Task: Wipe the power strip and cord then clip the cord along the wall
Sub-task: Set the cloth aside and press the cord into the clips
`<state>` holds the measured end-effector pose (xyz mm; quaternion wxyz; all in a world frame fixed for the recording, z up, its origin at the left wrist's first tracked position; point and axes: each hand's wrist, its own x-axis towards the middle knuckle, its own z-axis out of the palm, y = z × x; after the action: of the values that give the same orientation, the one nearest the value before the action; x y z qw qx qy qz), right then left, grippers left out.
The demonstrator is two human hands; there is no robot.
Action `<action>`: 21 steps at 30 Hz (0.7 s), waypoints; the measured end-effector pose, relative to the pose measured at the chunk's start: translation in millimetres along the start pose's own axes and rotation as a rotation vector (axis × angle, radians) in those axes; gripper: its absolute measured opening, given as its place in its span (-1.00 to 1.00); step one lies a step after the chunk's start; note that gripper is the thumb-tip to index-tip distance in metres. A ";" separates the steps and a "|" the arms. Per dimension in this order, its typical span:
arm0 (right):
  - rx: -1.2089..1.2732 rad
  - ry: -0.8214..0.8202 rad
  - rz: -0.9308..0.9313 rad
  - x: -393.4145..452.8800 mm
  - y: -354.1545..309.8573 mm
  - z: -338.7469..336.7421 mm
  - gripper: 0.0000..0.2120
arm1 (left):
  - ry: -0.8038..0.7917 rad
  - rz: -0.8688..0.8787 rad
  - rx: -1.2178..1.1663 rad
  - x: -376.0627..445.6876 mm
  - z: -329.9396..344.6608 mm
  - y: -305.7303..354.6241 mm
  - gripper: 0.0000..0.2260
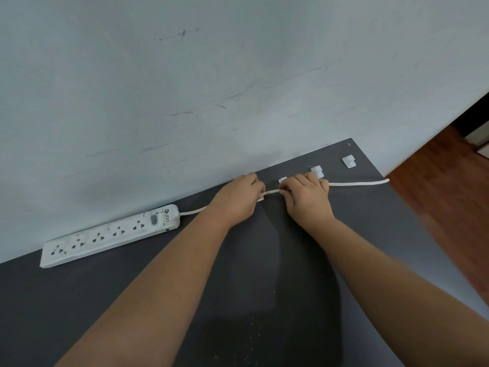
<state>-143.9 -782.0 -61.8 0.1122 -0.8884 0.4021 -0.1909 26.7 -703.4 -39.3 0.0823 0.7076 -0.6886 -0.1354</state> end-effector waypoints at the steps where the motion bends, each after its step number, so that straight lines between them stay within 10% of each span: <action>1: 0.012 -0.014 0.007 0.2 0.0 -0.5 -0.94 | -0.016 -0.009 -0.036 0.7 -3.1 -1.1 -0.82; 10: 0.018 -0.055 -0.019 1.7 4.0 -3.8 -0.95 | -0.319 -0.076 -0.158 28.9 -47.4 -5.0 -0.93; 21: 0.011 -0.016 0.011 0.0 3.2 -0.6 -0.94 | -0.313 -0.012 0.084 31.6 -46.8 10.8 -0.81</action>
<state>-146.3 -784.1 -62.4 0.1215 -0.8870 0.4050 -0.1857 31.2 -738.5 6.0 -0.0563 0.6847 -0.6940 -0.2154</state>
